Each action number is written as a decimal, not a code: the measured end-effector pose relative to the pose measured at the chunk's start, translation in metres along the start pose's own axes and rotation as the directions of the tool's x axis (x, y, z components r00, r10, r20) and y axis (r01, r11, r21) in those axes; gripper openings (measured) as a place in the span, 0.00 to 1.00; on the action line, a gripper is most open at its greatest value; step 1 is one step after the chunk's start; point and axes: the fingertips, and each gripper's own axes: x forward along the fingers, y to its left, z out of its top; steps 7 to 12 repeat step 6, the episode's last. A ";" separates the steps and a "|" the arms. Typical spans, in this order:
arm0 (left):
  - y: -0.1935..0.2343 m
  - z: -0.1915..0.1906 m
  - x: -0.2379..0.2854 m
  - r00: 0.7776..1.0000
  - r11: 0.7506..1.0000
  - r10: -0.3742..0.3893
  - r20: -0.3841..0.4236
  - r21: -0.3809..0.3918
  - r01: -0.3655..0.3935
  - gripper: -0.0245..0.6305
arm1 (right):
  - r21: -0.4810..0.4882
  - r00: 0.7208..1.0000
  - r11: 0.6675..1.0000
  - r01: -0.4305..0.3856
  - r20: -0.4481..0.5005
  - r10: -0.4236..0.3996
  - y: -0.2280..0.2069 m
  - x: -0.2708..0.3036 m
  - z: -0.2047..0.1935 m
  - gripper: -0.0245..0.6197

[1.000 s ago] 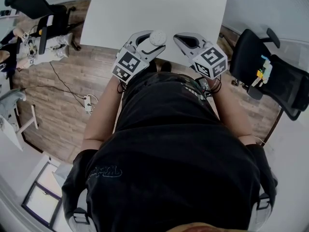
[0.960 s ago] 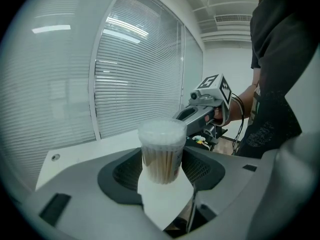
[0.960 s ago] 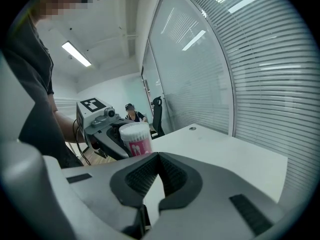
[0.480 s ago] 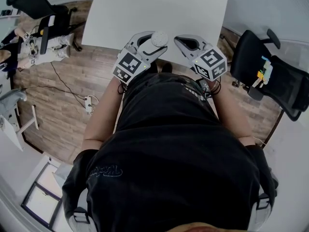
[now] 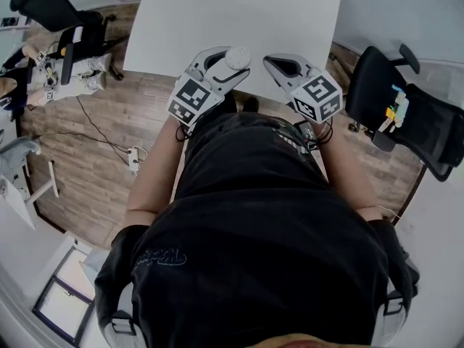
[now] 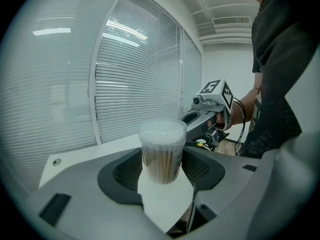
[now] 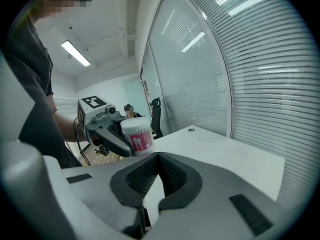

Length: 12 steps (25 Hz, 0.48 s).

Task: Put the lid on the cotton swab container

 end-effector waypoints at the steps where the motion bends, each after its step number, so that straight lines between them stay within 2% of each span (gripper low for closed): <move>1: 0.001 0.000 0.000 1.000 1.000 0.002 0.001 0.000 -0.002 0.43 | 0.001 1.000 1.000 0.000 0.002 0.000 0.000 0.000 0.001 0.07; 12: 0.003 0.002 0.000 1.000 1.000 0.009 0.003 0.000 -0.009 0.43 | 0.002 1.000 1.000 -0.007 0.001 0.007 0.001 -0.002 -0.001 0.07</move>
